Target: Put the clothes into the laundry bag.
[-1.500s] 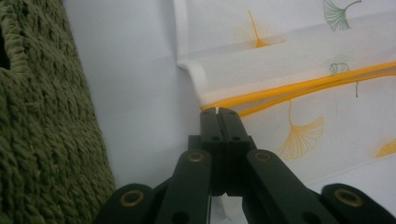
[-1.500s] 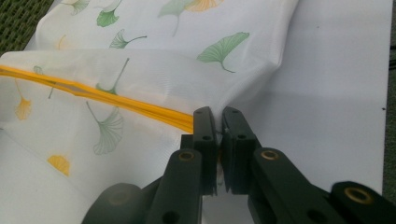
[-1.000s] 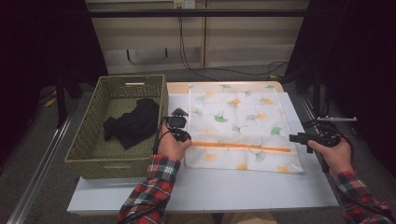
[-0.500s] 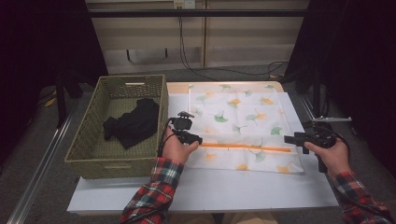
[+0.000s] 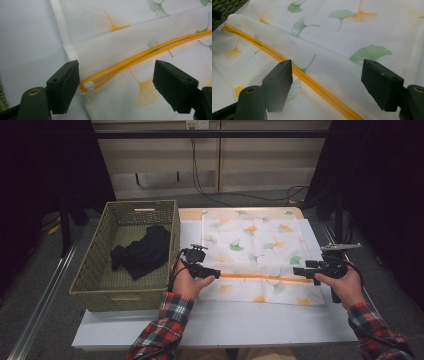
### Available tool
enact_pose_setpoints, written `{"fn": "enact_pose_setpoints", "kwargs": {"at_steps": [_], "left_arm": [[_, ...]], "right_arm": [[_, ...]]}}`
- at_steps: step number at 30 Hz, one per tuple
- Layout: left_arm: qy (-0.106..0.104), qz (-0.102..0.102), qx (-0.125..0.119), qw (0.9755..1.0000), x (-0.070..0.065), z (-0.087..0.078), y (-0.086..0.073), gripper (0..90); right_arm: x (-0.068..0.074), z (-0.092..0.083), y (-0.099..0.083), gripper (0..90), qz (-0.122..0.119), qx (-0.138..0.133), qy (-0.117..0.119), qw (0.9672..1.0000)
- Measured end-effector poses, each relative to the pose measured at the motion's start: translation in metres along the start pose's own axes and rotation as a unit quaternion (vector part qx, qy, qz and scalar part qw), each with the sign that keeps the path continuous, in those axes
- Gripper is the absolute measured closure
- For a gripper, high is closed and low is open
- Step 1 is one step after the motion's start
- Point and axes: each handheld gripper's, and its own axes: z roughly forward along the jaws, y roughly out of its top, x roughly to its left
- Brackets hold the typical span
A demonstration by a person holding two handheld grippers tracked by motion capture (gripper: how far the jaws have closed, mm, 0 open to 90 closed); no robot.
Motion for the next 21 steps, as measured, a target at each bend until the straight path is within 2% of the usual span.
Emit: {"fn": "enact_pose_setpoints", "kwargs": {"at_steps": [1,2,5,6,7,9,11,12,15,16,18,21], "left_arm": [[-0.001,-0.008,-0.007,0.9999,-0.001,0.0,0.0,18.0],[-0.001,-0.008,-0.007,0.9999,-0.001,0.0,0.0,17.5],[-0.006,-0.005,-0.005,1.0,-0.002,0.0,0.0,15.9],[-0.008,0.002,0.0,1.0,-0.001,0.0,0.0,15.7],[-0.009,-0.006,-0.003,0.9999,-0.002,0.001,0.0,15.2],[-0.011,-0.009,-0.002,0.9999,-0.002,0.002,0.0,14.4],[-0.012,0.002,0.005,0.9999,-0.002,0.002,0.0,14.1],[-0.014,0.0,0.003,0.9999,-0.003,0.003,0.0,14.1],[-0.017,0.004,0.005,0.9998,-0.004,0.003,0.001,13.5],[-0.018,-0.003,0.001,0.9998,-0.004,0.004,0.0,13.3],[-0.02,-0.001,0.004,0.9998,-0.003,0.003,0.001,12.8],[-0.023,-0.004,0.002,0.9997,-0.003,0.002,0.001,12.8]], "right_arm": [[0.003,0.002,0.001,24.5,-0.004,0.002,0.0,1.0],[0.005,0.004,0.002,24.0,-0.011,0.002,0.002,0.9999],[0.011,0.011,0.004,23.3,-0.027,0.007,0.004,0.9996],[0.014,0.014,0.004,23.3,-0.031,0.011,0.005,0.9994],[0.016,0.016,0.004,23.3,-0.035,0.014,0.006,0.9993],[0.021,0.021,0.004,23.3,-0.042,0.019,0.006,0.9989],[0.026,0.025,0.004,24.0,-0.053,0.022,0.006,0.9983],[0.028,0.027,0.005,24.5,-0.057,0.024,0.012,0.998],[0.034,0.031,0.006,28.8,-0.063,0.025,0.018,0.9975],[0.036,0.032,0.006,29.3,-0.068,0.024,0.02,0.9972],[0.04,0.035,0.007,32.6,-0.081,0.028,0.022,0.9961],[0.045,0.04,0.008,36.8,-0.084,0.034,0.035,0.9953]]}}
